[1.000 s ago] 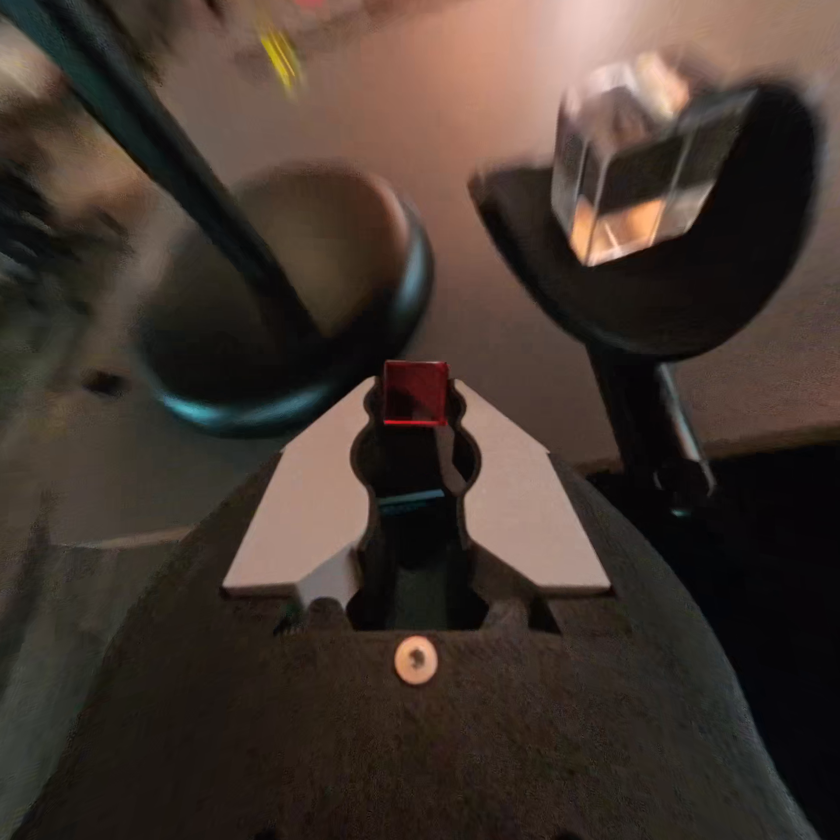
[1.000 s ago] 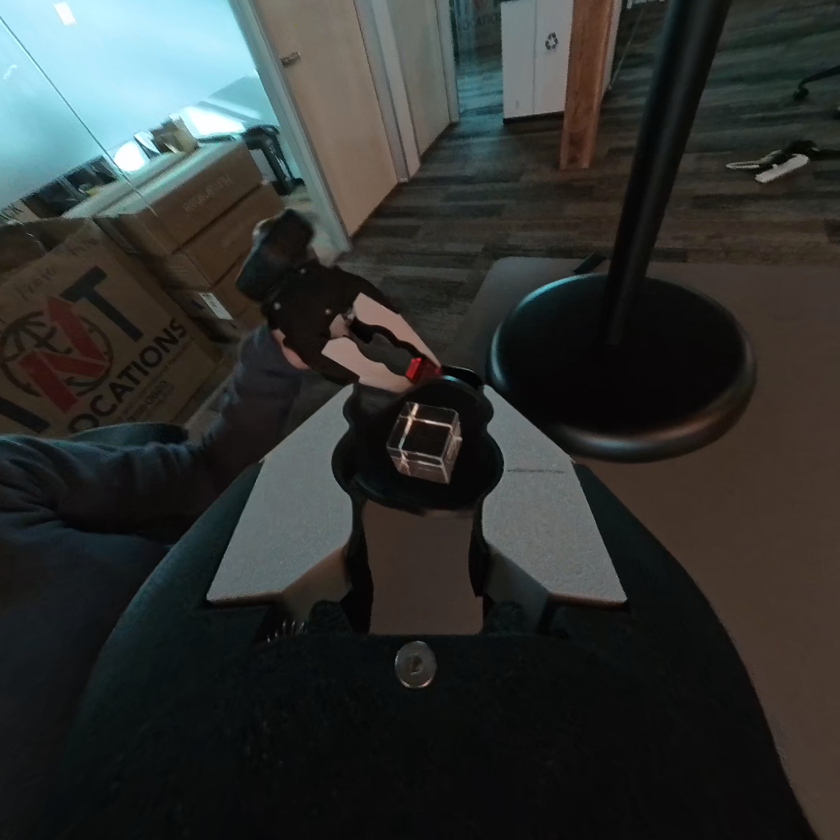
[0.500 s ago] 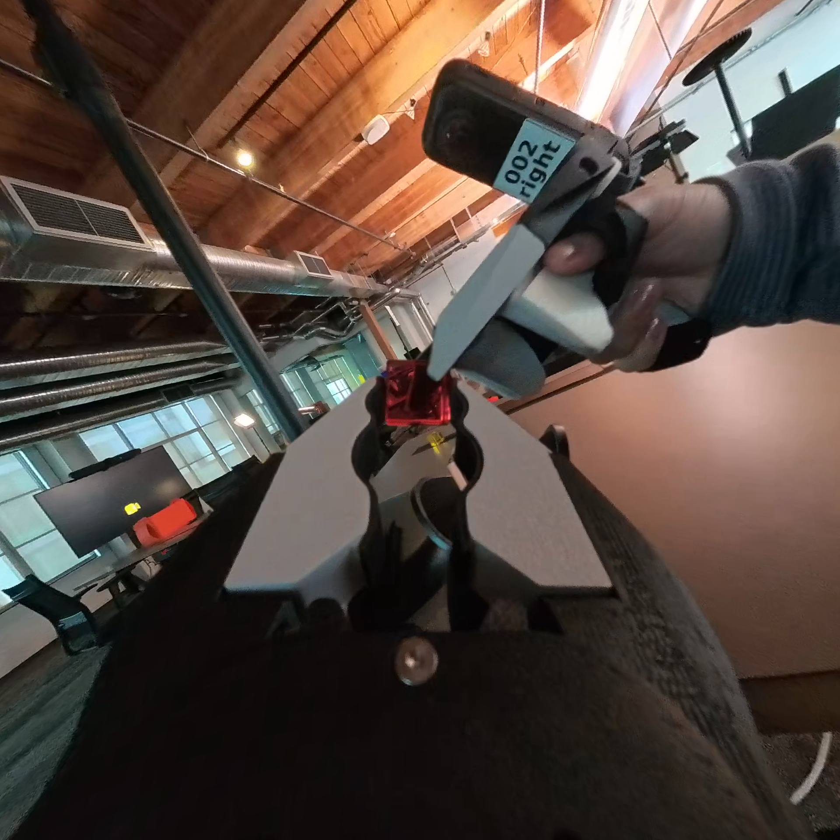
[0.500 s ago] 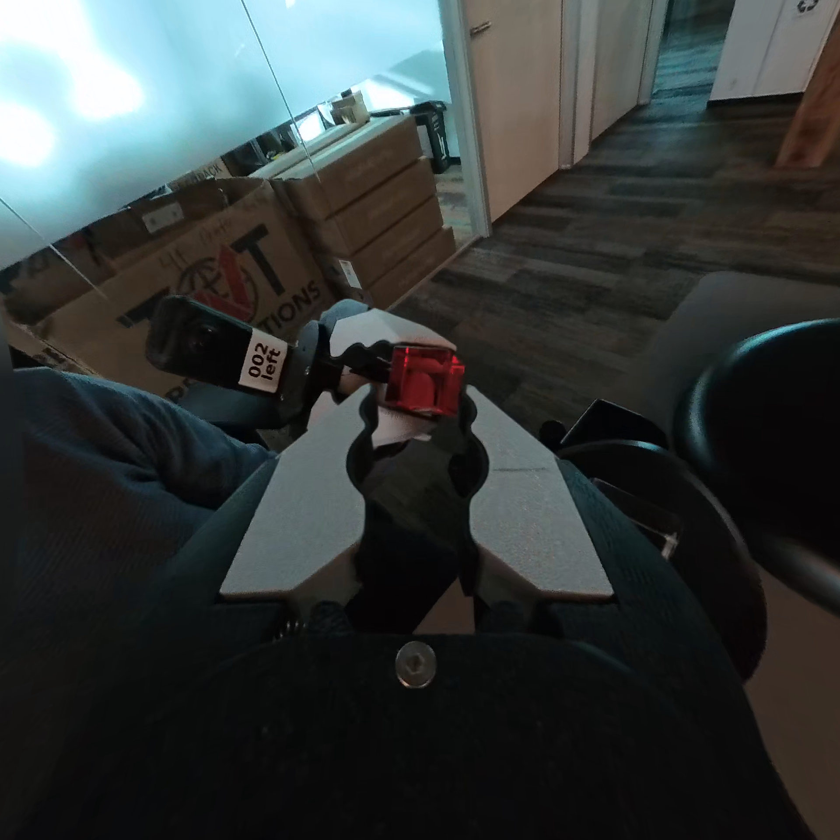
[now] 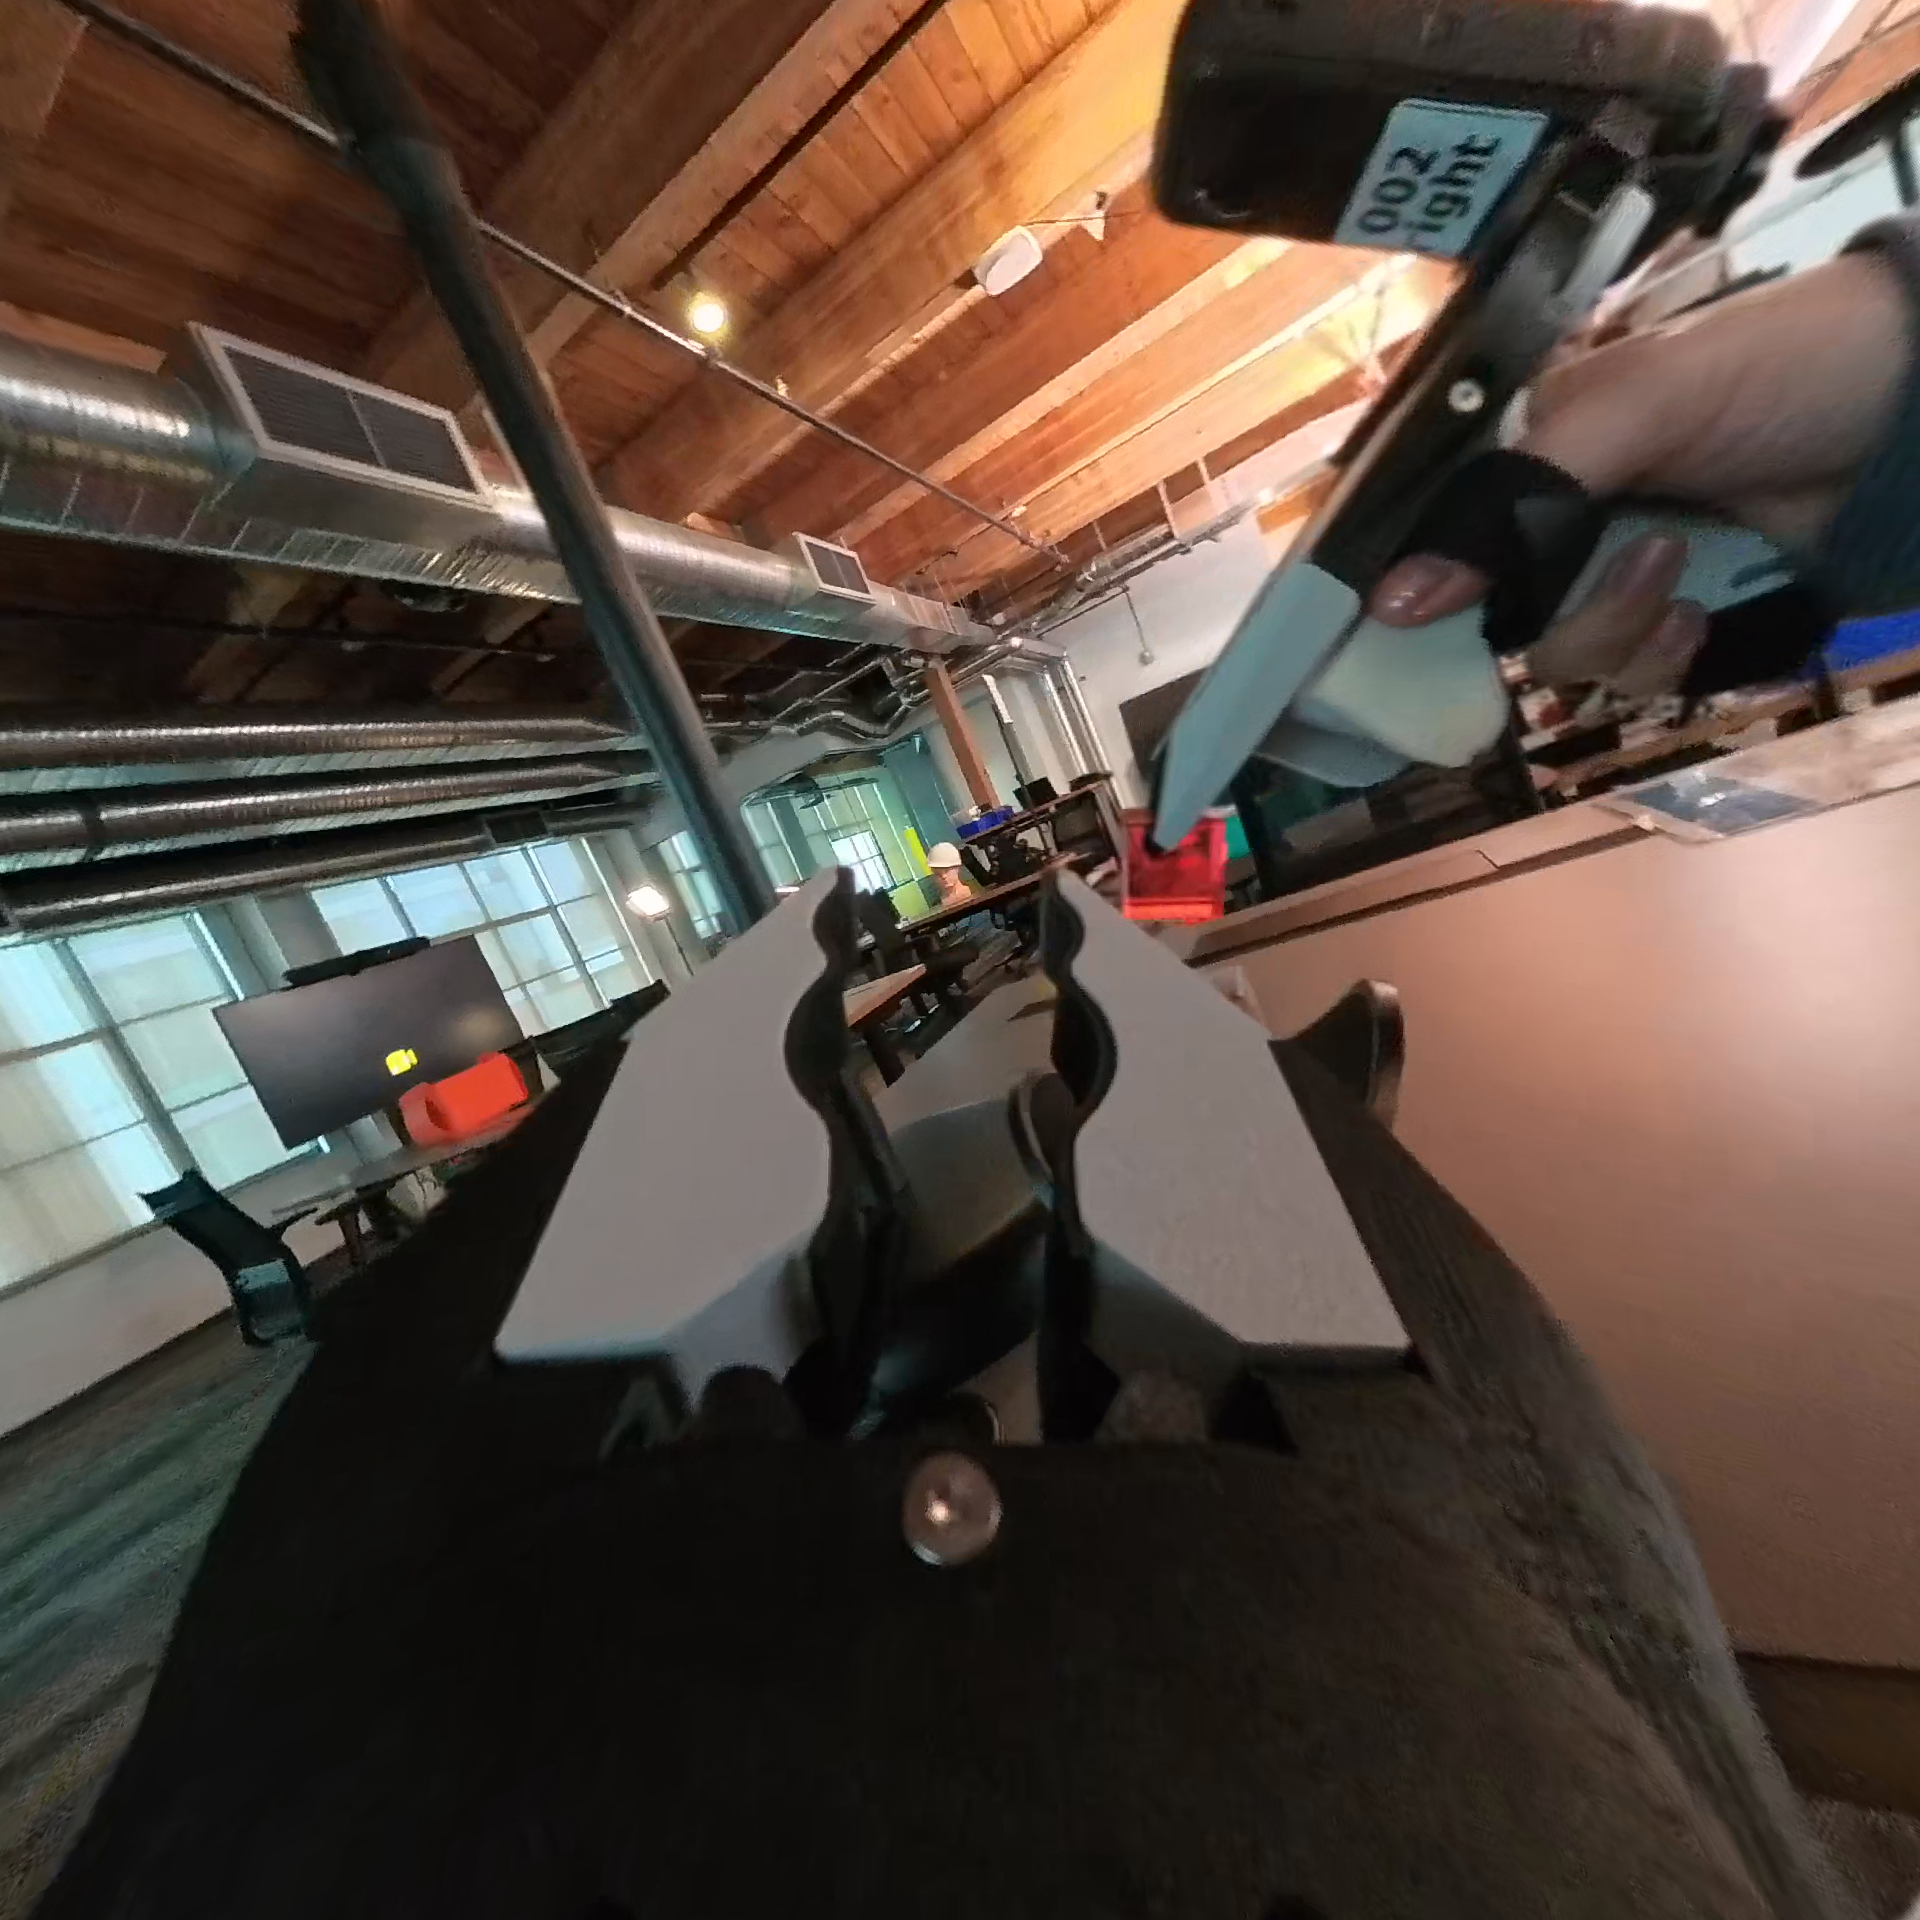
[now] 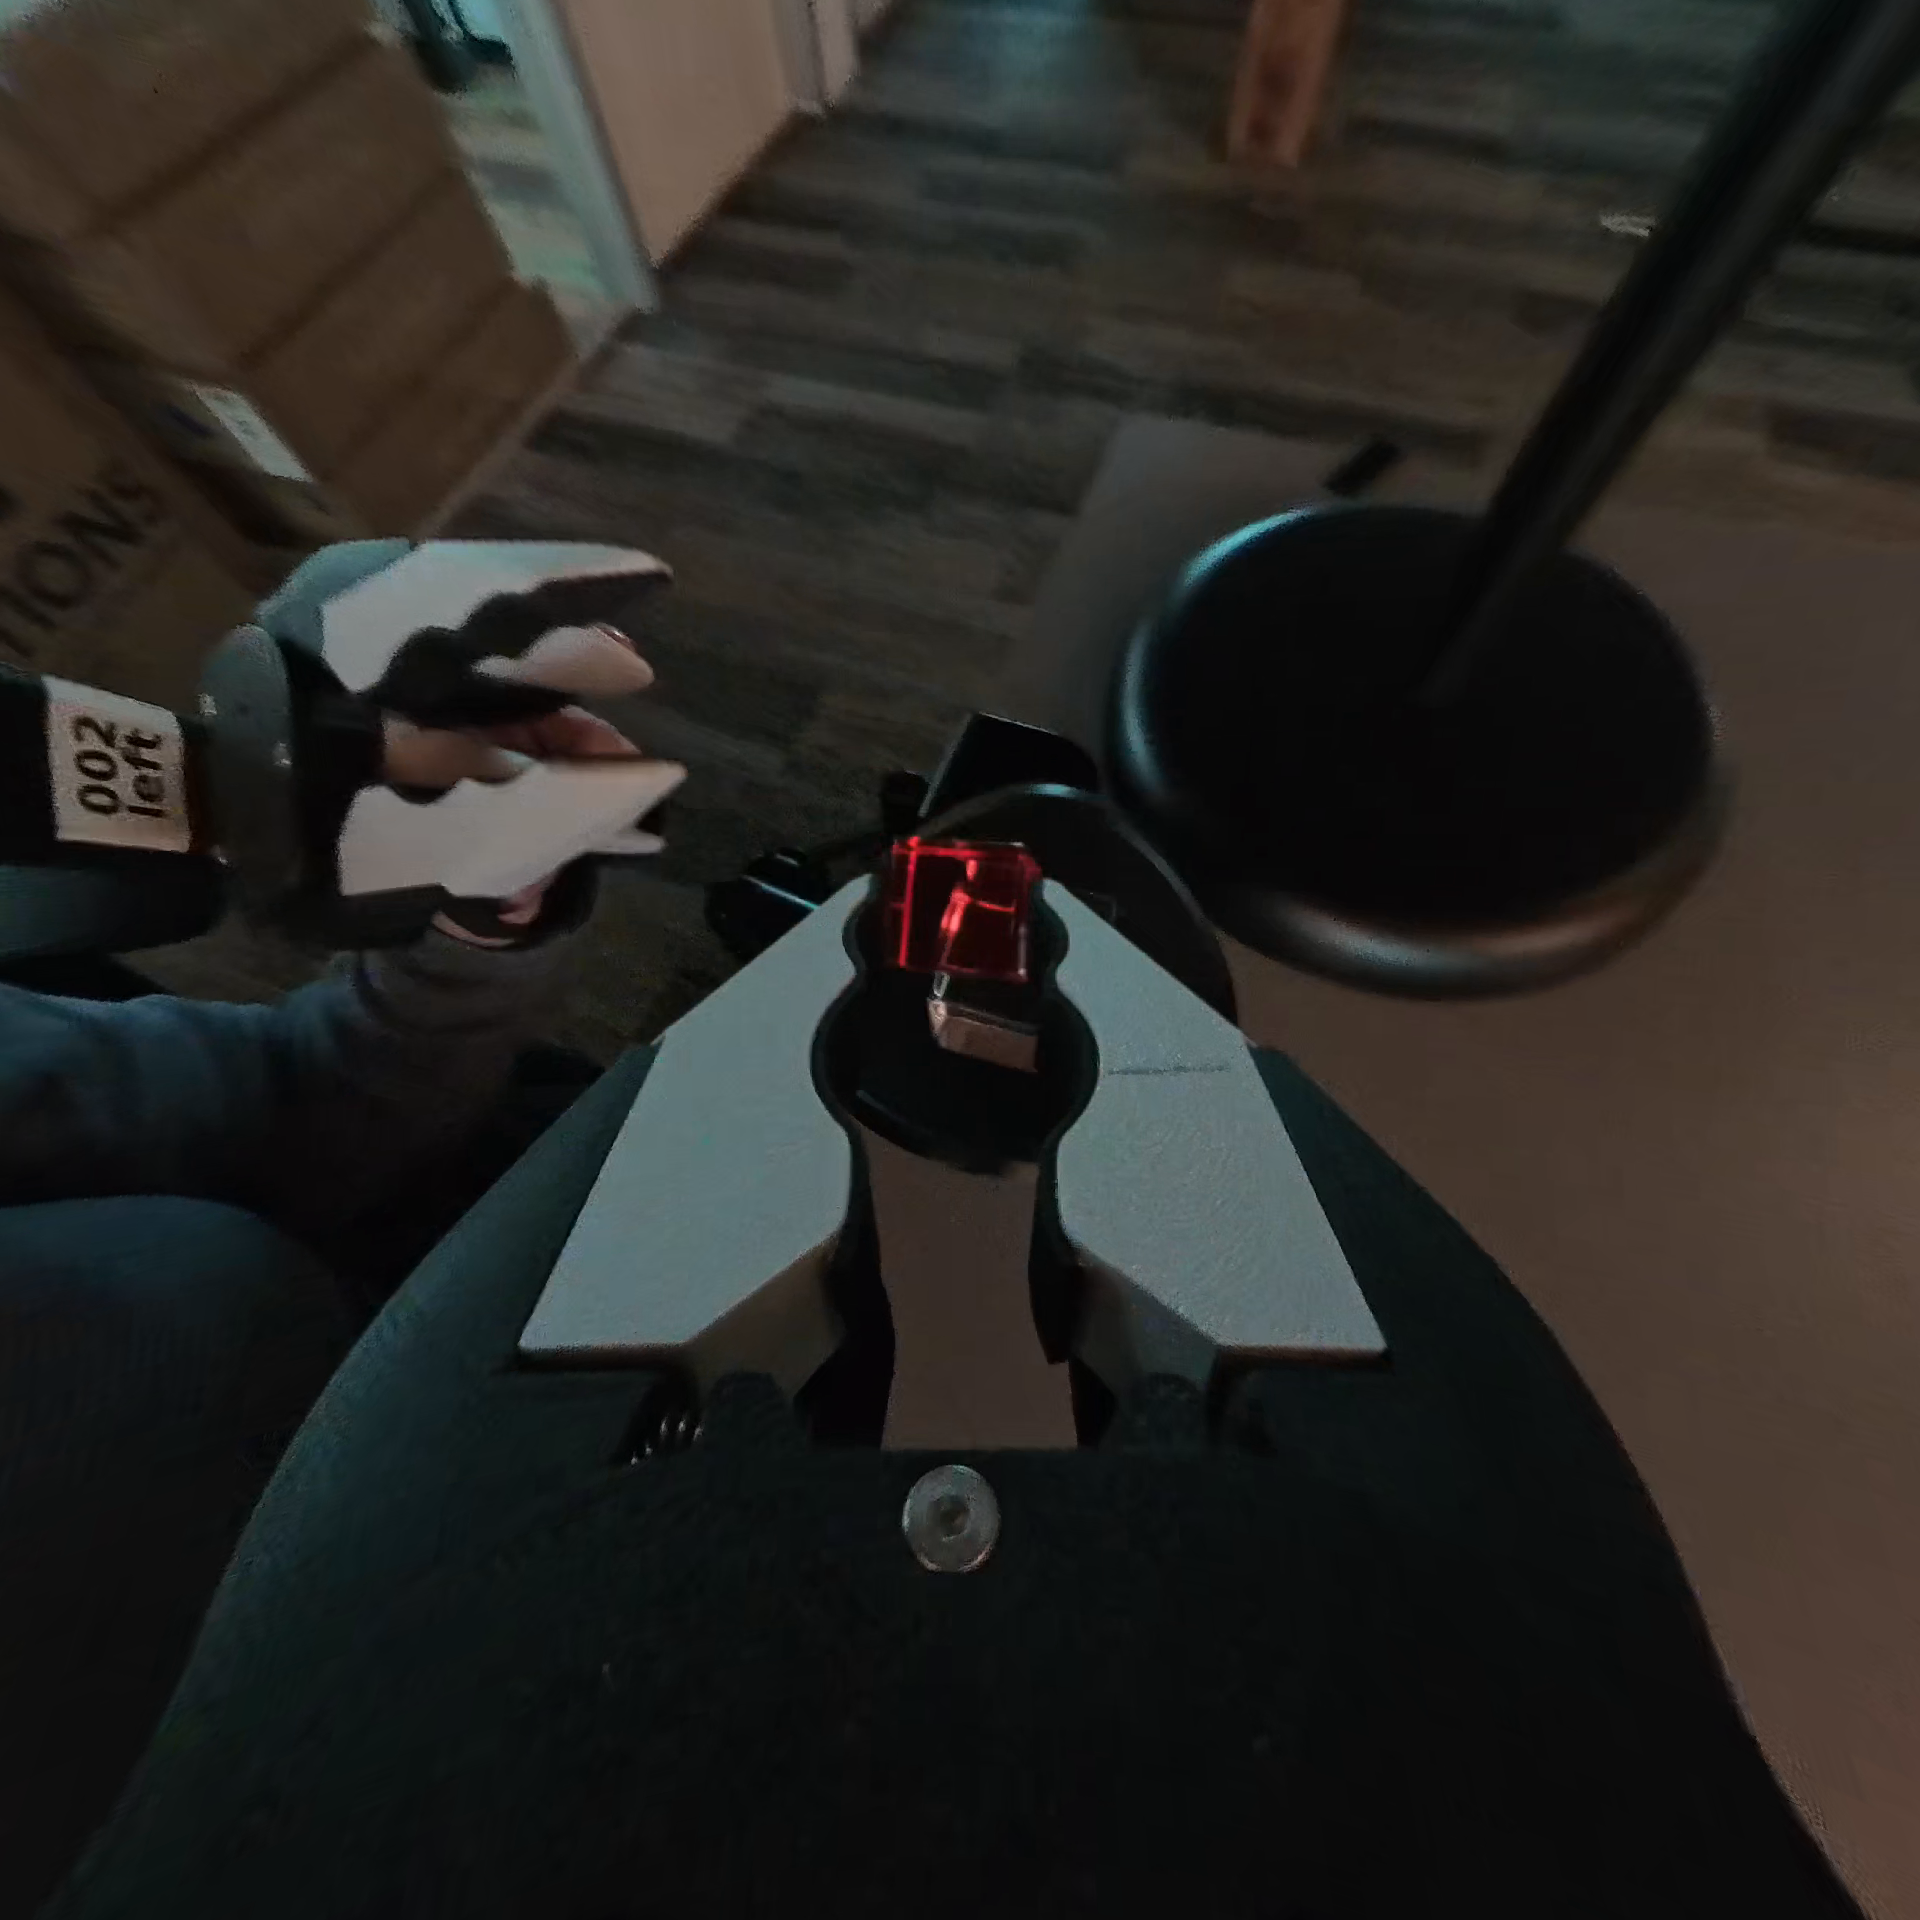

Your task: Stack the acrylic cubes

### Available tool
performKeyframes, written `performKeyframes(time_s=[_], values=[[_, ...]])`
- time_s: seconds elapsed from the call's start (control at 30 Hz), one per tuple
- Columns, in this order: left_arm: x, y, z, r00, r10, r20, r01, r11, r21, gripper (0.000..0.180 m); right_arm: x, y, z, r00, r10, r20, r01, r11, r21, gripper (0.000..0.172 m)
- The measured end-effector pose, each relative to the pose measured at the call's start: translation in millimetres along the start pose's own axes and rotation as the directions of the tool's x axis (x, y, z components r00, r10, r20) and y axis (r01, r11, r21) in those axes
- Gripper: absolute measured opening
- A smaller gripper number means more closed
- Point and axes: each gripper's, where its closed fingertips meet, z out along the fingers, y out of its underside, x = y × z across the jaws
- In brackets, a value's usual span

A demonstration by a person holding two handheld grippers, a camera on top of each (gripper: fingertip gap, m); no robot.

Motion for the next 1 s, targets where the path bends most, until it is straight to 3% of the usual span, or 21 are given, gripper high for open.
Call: performKeyframes(time_s=[0.1, 0.23, 0.77, 1.0], values=[[-6.7, 1.0, -1.3, 0.999, -0.03, 0.023, 0.03, 1.0, 0.001, 0.033, 8.7, 2.8, 2.6, 0.997, -0.016, -0.07, 0.015, 1.0, -0.023, 0.023], [-10.9, 3.9, -2.2, 0.999, -0.036, 0.041, 0.037, 0.999, -0.015, 0.032, 5.6, 8.8, 13.7, 1.0, 0.013, -0.026, -0.015, 0.999, -0.047, 0.023], [-13.9, 13.5, -1.8, 0.998, -0.053, 0.033, 0.055, 0.997, -0.05, 0.032, 8.5, 18.5, 21.4, 0.998, -0.006, -0.065, 0.0, 0.995, -0.096, 0.024], [-14.4, 21.9, 0.9, 0.997, -0.065, 0.032, 0.068, 0.994, -0.09, 0.031, 7.7, 16.2, 22.4, 0.998, 0.001, -0.059, -0.006, 0.997, -0.081, 0.033]])
